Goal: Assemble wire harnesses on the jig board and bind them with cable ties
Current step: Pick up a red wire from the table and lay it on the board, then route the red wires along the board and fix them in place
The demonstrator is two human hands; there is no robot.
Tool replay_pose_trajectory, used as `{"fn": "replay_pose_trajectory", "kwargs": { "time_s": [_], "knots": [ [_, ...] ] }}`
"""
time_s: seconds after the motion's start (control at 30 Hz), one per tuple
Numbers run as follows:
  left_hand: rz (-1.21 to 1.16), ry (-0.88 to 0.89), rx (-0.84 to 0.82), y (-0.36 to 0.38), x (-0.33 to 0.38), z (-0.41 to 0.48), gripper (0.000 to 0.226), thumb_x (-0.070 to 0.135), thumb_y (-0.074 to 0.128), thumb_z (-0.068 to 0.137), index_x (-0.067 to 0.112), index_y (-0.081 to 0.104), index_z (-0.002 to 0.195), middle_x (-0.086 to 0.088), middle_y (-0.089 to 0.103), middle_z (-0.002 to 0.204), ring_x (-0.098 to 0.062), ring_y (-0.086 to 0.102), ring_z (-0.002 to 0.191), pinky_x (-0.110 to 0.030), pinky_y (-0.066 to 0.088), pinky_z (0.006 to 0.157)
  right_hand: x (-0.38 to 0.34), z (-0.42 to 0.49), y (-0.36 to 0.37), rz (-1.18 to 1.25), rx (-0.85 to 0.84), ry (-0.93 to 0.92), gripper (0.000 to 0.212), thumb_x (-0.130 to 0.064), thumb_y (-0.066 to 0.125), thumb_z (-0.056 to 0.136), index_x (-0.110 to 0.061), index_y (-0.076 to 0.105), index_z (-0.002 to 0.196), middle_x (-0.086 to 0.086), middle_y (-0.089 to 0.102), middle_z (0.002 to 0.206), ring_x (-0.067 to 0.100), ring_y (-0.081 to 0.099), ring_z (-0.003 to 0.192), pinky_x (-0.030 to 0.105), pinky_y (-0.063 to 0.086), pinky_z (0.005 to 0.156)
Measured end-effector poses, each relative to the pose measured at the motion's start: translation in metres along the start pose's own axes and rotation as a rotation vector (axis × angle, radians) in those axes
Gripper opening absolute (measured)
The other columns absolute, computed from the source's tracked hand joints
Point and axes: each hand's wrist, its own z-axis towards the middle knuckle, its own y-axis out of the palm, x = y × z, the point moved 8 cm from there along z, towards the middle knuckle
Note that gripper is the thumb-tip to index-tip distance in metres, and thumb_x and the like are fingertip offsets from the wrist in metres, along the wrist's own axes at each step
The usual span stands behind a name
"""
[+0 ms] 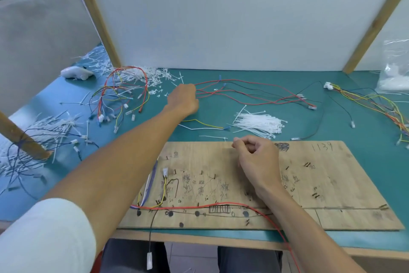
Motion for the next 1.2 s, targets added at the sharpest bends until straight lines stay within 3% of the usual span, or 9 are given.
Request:
{"fn": "replay_pose_trajectory", "kwargs": {
  "time_s": [0.13,0.33,0.5,0.57,0.7,0.83,0.93,1.07,1.2],
  "knots": [
    [0.068,0.002,0.018,0.013,-0.004,0.023,0.019,0.017,0.063,0.098,0.010,0.068,0.114,-0.015,0.069,0.117,-0.038,0.064,0.111,-0.046,0.056,0.085,0.001,0.001,0.003,0.008,-0.013,-0.005,0.021,-0.037,0.065,0.093,-0.027,0.075,0.078,0.007,0.065,0.056,0.028,0.053,0.052,0.039,0.049,0.060],
    [0.062,0.112,0.094,0.010,0.009,0.025,0.019,0.006,0.050,0.101,0.005,0.061,0.116,-0.019,0.059,0.117,-0.044,0.061,0.103,-0.053,0.054,0.086,0.002,0.002,0.002,0.029,-0.005,-0.013,0.020,-0.038,0.064,0.093,-0.029,0.075,0.079,0.003,0.065,0.056,0.026,0.056,0.051,0.040,0.050,0.058],
    [0.091,0.247,0.193,-0.014,0.031,0.010,0.037,-0.015,0.049,0.089,0.000,0.051,0.123,-0.021,0.041,0.122,-0.043,0.056,0.074,-0.056,0.050,0.068,0.002,0.001,0.001,0.026,-0.002,-0.010,0.018,-0.038,0.064,0.093,-0.030,0.075,0.081,0.001,0.066,0.057,0.029,0.060,0.056,0.040,0.051,0.058],
    [0.085,0.263,0.214,-0.024,0.036,0.006,0.031,-0.011,0.049,0.092,-0.001,0.052,0.122,-0.021,0.040,0.122,-0.042,0.057,0.072,-0.056,0.052,0.069,0.001,0.001,0.000,0.032,0.000,-0.006,0.017,-0.037,0.064,0.093,-0.030,0.075,0.081,0.001,0.066,0.057,0.029,0.060,0.056,0.041,0.051,0.058],
    [-0.061,0.302,0.297,-0.043,0.043,-0.003,0.022,0.023,0.045,0.110,0.011,0.055,0.126,-0.017,0.044,0.111,-0.041,0.059,0.079,-0.053,0.053,0.075,0.000,0.000,0.000,0.044,-0.004,0.008,0.016,-0.038,0.064,0.092,-0.034,0.075,0.082,-0.001,0.068,0.058,0.028,0.062,0.057,0.040,0.052,0.059],
    [-0.391,0.283,0.370,-0.061,0.052,-0.013,0.027,0.031,0.044,0.110,0.019,0.068,0.109,0.000,0.054,0.078,-0.020,0.056,0.072,-0.035,0.039,0.068,-0.001,0.000,0.000,0.058,-0.005,0.021,0.018,-0.036,0.066,0.092,-0.031,0.076,0.078,-0.001,0.067,0.058,0.018,0.055,0.050,0.036,0.049,0.057],
    [-0.912,0.128,0.216,-0.059,0.059,-0.018,0.031,0.035,0.044,0.108,0.023,0.068,0.091,0.010,0.033,0.053,-0.013,0.029,0.049,-0.029,0.027,0.049,0.000,0.001,-0.001,0.052,-0.009,0.023,0.025,-0.036,0.065,0.093,-0.025,0.074,0.072,0.000,0.063,0.056,0.010,0.049,0.051,0.034,0.045,0.058],
    [-1.413,0.057,0.033,-0.066,0.080,-0.040,0.033,0.036,0.041,0.113,0.018,0.068,0.108,0.004,0.017,0.067,-0.017,0.016,0.058,-0.024,0.018,0.050,-0.001,-0.001,-0.001,0.104,-0.014,0.051,0.030,-0.041,0.064,0.094,-0.019,0.072,0.075,0.011,0.061,0.058,0.017,0.048,0.053,0.043,0.049,0.061],
    [-1.548,0.201,-0.004,-0.085,0.099,-0.060,0.034,0.037,0.038,0.114,0.019,0.065,0.123,0.000,0.036,0.075,-0.017,0.023,0.063,-0.026,0.022,0.053,0.001,-0.002,-0.009,0.211,0.033,0.080,0.026,-0.036,0.065,0.097,-0.021,0.073,0.076,0.010,0.062,0.055,0.010,0.052,0.049,0.025,0.045,0.052]
  ]
}}
